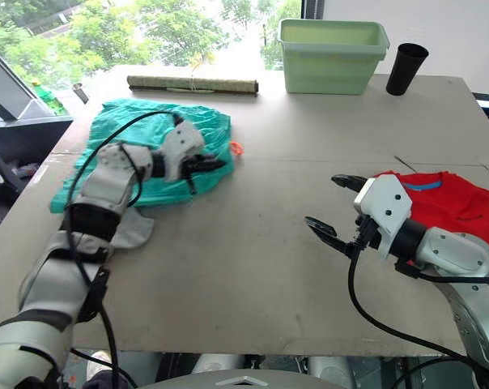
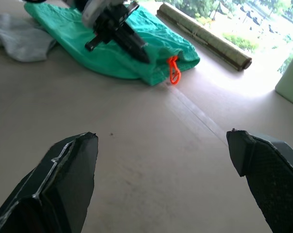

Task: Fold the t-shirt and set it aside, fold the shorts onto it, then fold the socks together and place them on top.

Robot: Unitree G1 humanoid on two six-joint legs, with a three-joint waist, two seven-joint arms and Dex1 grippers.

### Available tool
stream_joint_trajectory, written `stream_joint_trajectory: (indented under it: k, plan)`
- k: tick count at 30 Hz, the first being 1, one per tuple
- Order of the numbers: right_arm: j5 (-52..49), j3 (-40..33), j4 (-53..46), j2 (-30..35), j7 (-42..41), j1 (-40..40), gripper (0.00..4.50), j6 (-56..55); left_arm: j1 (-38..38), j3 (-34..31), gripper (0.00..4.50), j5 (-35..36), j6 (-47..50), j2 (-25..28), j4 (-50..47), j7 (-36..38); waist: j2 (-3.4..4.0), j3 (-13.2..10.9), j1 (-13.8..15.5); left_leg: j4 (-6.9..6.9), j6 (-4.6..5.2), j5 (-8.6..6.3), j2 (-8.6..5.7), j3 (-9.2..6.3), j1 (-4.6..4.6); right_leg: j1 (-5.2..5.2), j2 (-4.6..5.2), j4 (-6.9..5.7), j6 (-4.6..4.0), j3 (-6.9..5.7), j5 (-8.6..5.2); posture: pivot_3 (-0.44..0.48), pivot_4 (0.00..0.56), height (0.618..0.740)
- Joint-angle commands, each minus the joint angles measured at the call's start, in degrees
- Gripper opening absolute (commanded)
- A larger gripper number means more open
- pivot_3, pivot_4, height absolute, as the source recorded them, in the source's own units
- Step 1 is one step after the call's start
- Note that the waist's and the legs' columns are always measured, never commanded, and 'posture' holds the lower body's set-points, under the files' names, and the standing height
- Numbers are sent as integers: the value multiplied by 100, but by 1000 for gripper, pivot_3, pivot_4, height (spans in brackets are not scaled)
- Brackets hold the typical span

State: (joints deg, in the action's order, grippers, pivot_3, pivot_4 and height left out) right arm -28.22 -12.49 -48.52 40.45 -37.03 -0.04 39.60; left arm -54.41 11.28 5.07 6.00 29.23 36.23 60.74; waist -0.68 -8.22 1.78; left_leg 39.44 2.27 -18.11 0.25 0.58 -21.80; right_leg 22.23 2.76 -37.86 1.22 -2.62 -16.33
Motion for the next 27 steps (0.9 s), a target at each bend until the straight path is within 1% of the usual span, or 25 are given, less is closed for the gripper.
stream_joint_trajectory:
  k: [1, 3, 4, 6, 7, 9, 10, 12, 13, 14, 17, 20, 23, 26, 27]
  plan:
    - [-116, -668, -414, 254, 132, 350, 4500, 306, 69, 616, 60, 305, 603, -918, -1164, 514, 3, 1, 22, -1, 0, 0, 0, 0, -2, -2, 1, -2, 0, 0, 0, 0, 150, 740]
    - [-243, -796, -439, 319, 201, 419, 4500, 506, 270, 817, 60, 269, 818, -1177, -1550, 576, 3, 2, 24, -1, 0, 0, 0, -1, -4, -6, 0, -4, 1, 0, 0, 0, 150, 740]
    - [-268, -855, -435, 362, 226, 469, 4500, 590, 477, 1004, 60, 194, 860, -1379, -1798, 481, 4, 2, 0, 0, 0, 0, 0, 1, -4, -8, 0, -3, 1, 5, 1, 0, 150, 740]
    - [-408, -934, -437, 418, 259, 517, 4500, 818, 832, 1300, 60, 262, 1289, -1693, -2399, 407, 4, 2, -108, -3, 0, 0, 2, 2, 3, -7, -3, -2, 1, 18, 1, 0, 150, 740]
    - [-433, -925, -437, 473, 257, 518, 4500, 892, 939, 1348, 60, 364, 1535, -1787, -2641, 393, 5, 1, -132, -8, -1, 1, 5, 0, 7, -7, -7, -2, 1, 22, 0, 0, 150, 740]
    - [-409, -829, -374, 632, 195, 562, 4500, 977, 1022, 1144, 827, 539, 2109, -1831, -2986, 186, 8, 0, -149, -11, -1, 1, 6, -6, 17, -4, -14, -1, 0, 35, 0, 0, 150, 740]
    - [-446, -791, -337, 677, 186, 559, 4500, 1044, 1031, 983, 1088, 630, 2362, -1795, -3105, 98, 8, 0, -147, -11, -1, 1, 7, -12, 18, -3, -18, -3, 0, 34, 0, 0, 150, 740]
    - [-568, -683, -223, 715, 232, 495, 4500, 1278, 1083, 564, 1956, 976, 2887, -1508, -3482, 106, 8, 0, -147, -11, 0, 0, 7, -22, 21, -3, -23, -10, -1, 34, 0, 0, 150, 740]
    - [-636, -595, -168, 718, 263, 439, 4500, 1413, 1115, 292, 2534, 1297, 3305, -1292, -3739, 189, 9, 1, -150, -11, 0, 0, 7, -27, 22, -3, -26, -12, -1, 34, 0, 0, 150, 740]
    - [-775, -531, -131, 671, 316, 353, 4500, 1588, 1153, 55, 2968, 1557, 3599, -1038, -3983, 297, 11, 2, -167, -11, 0, 0, 7, -37, 23, -4, -30, -12, -2, 35, 1, 0, 150, 740]
    - [-977, -295, 34, 506, 475, 43, 4500, 1851, 1299, -451, 2968, 2025, 4190, -282, -4461, 435, 14, 3, -163, -10, -1, 1, 7, -55, 21, -3, -34, -9, -4, 34, 0, 0, 150, 740]
    - [-875, 99, 296, 522, 508, -156, 4500, 1924, 1459, -798, 2968, 2196, 4446, 288, -4584, 352, 17, 4, -101, -9, -2, 1, 1, -61, 16, -3, -28, -2, -3, 32, 0, 0, 150, 740]
    - [-518, 788, 513, 760, 336, -325, 4500, 1681, 1661, -870, 2968, 1834, 4097, 823, -4288, 223, 16, 4, -74, -3, -2, 1, -12, -68, 9, -4, -15, 4, -2, 23, 0, 0, 150, 740]
    - [-147, 1339, 661, 1035, 248, -421, 4500, 1540, 1717, -881, 2968, 1658, 3779, 1064, -3959, 132, 16, 4, -73, -2, -1, 1, -18, -69, 9, -4, -12, 1, -2, 23, 0, 0, 150, 740]
    - [75, 1577, 760, 1139, 256, -465, 4246, 1457, 1707, -846, 3035, 1535, 3554, 1126, -3767, 131, 16, 4, -72, -1, -1, 1, -19, -70, 10, -4, -11, 0, -2, 23, 0, 0, 150, 740]
